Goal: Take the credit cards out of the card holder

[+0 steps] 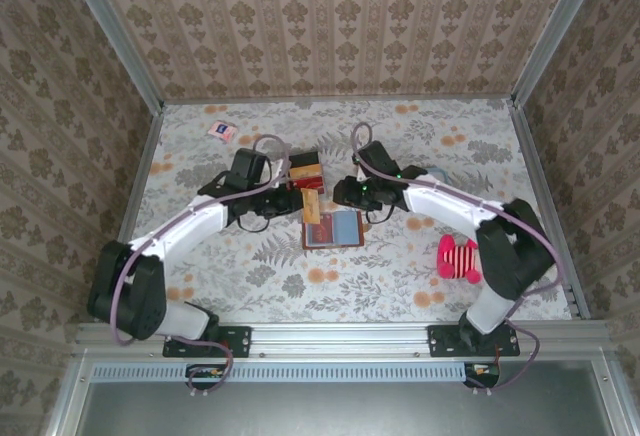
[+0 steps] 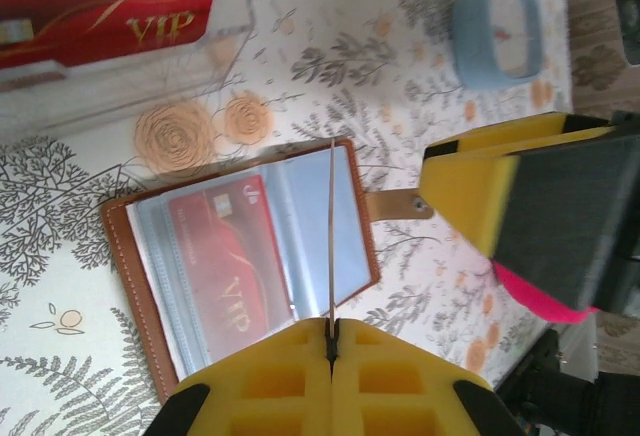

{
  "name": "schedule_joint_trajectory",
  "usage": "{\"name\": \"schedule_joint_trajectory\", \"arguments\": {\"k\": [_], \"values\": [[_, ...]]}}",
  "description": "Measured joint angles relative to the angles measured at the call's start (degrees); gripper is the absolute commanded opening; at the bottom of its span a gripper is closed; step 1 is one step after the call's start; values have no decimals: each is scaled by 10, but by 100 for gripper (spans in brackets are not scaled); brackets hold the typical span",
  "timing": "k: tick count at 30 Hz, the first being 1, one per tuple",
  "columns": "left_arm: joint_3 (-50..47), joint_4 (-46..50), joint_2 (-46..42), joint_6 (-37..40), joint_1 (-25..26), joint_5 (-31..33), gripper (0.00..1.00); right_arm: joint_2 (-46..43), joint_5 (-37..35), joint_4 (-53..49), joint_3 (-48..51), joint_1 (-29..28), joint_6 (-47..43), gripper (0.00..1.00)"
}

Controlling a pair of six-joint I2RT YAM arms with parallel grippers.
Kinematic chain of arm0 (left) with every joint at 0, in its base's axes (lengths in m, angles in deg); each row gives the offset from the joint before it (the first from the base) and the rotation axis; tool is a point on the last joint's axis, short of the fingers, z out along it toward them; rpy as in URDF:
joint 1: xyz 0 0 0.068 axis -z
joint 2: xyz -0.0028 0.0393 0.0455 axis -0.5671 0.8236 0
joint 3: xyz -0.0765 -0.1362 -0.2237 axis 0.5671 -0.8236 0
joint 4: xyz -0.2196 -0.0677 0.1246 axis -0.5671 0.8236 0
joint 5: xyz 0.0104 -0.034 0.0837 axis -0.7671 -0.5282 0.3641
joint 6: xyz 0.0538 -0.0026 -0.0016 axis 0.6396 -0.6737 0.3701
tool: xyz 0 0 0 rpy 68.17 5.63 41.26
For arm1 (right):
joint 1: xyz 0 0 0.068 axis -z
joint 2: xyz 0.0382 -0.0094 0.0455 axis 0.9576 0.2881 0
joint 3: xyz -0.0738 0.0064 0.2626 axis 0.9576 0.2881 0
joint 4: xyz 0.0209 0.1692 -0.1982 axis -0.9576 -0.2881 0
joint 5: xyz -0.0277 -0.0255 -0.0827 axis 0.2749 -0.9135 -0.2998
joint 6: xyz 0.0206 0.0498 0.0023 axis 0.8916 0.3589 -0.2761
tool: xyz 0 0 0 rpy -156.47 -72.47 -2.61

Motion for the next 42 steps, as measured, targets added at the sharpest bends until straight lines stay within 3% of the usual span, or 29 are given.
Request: {"name": "schedule_joint_trajectory", "arguments": {"k": [6,9,16,21,23,25,28,29,31,33,42], "values": [[0,-34,-42,-4,-17,-54,0,-79,103,97,42,44,11,64],[4,-54,-44,-19,-27,-82,0,-78,161,146,54,60,27,65],[21,-129,-44,-83,-27,-142,0,-57,276,299,66,71,92,54],[21,-183,-44,-143,-27,-160,0,-30,324,350,52,76,132,44],[21,-200,-44,-165,-27,-165,0,-27,337,376,50,78,148,31],[21,-217,-44,-184,-27,-169,0,-27,346,405,48,78,167,17],[21,-238,-44,-211,-30,-169,1,-27,354,445,47,79,197,6],[21,-245,-44,-220,-30,-165,10,-27,354,459,47,80,208,4],[19,-263,-45,-240,-30,-156,26,-27,351,476,47,80,225,2],[15,-275,-49,-257,-29,-143,35,-27,342,495,48,80,245,2],[-17,-363,-86,-314,8,-37,36,-22,271,609,56,78,358,2]]}}
